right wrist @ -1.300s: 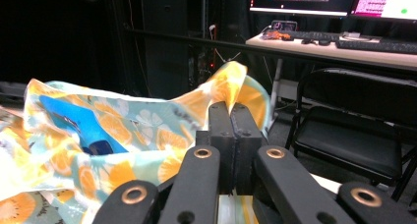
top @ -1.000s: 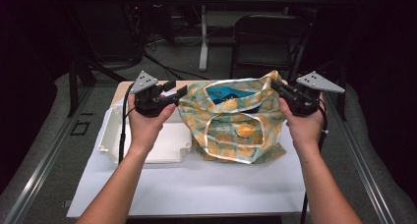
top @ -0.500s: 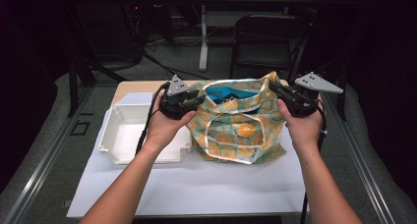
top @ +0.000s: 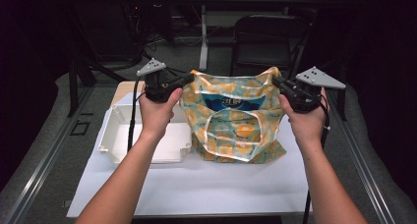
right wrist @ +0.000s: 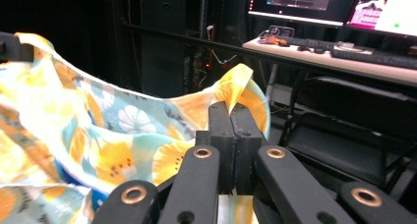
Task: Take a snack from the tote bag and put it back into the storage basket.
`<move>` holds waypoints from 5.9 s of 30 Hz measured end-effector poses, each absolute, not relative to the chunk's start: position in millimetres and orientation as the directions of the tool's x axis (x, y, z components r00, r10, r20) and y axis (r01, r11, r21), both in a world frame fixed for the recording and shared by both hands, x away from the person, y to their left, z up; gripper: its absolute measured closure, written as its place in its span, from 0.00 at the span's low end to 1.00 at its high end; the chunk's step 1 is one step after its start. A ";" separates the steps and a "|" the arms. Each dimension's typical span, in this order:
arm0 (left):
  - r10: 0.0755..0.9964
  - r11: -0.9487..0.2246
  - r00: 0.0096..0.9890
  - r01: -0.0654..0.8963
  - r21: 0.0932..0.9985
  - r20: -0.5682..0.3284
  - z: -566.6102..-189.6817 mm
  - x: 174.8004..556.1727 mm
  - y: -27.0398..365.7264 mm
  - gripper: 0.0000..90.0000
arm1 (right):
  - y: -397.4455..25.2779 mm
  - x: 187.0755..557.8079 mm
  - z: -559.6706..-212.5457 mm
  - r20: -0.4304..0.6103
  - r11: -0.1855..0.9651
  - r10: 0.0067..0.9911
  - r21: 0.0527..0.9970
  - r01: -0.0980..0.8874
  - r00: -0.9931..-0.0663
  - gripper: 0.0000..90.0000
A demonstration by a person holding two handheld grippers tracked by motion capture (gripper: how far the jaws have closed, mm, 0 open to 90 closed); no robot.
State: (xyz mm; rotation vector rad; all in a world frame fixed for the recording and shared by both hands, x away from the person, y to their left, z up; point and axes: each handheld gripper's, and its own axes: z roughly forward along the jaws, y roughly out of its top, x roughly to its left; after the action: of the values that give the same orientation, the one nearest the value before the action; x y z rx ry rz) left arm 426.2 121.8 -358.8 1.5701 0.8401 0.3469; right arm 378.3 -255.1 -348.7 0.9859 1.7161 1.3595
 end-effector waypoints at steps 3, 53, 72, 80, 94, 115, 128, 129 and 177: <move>0.708 0.064 0.647 0.338 0.939 -0.282 -355.7 436.2 123.9 1.00 | -256.3 380.7 -343.6 -0.077 0.146 0.898 0.981 0.127 -0.434 1.00; 0.768 -0.201 0.585 0.608 0.768 -0.261 -478.6 436.9 103.0 0.99 | -269.5 394.1 -479.3 0.134 0.116 0.888 0.861 0.496 -0.440 0.99; 0.771 -0.203 0.595 0.566 0.799 -0.226 -464.5 408.1 116.8 0.58 | -294.5 365.7 -507.5 0.159 0.082 0.911 0.834 0.546 -0.381 0.71; 0.758 -0.134 0.620 0.453 0.881 -0.203 -429.8 375.9 127.2 0.54 | -300.6 327.7 -472.8 0.172 0.008 0.897 0.915 0.403 -0.408 0.57; 0.646 -0.259 0.742 0.435 0.862 -0.181 -440.3 357.2 87.0 0.61 | -257.2 317.9 -475.3 0.171 0.111 0.776 0.911 0.397 -0.608 0.67; 0.708 -0.274 0.692 0.454 0.848 -0.142 -443.5 351.4 78.9 0.28 | -246.1 286.9 -475.2 0.052 0.155 0.790 0.947 0.280 -0.612 1.00; 0.699 -0.338 0.710 0.431 0.837 -0.083 -453.4 346.1 81.1 0.99 | -247.1 280.5 -477.1 0.057 0.139 0.789 0.954 0.267 -0.612 1.00; 0.695 -0.335 0.714 0.424 0.841 -0.083 -453.6 344.8 82.5 1.00 | -246.8 279.7 -476.9 0.057 0.138 0.790 0.954 0.267 -0.611 1.00; 0.721 -0.259 0.685 0.409 0.875 -0.106 -489.1 334.7 78.5 0.58 | -250.7 309.2 -495.4 0.133 0.139 0.789 0.912 0.386 -0.599 0.51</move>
State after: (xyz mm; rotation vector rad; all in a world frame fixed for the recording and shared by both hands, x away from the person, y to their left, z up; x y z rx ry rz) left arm 334.7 78.5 -489.1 1.8893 0.8833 0.3889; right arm 309.2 -250.7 -495.4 1.1296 2.0438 1.4517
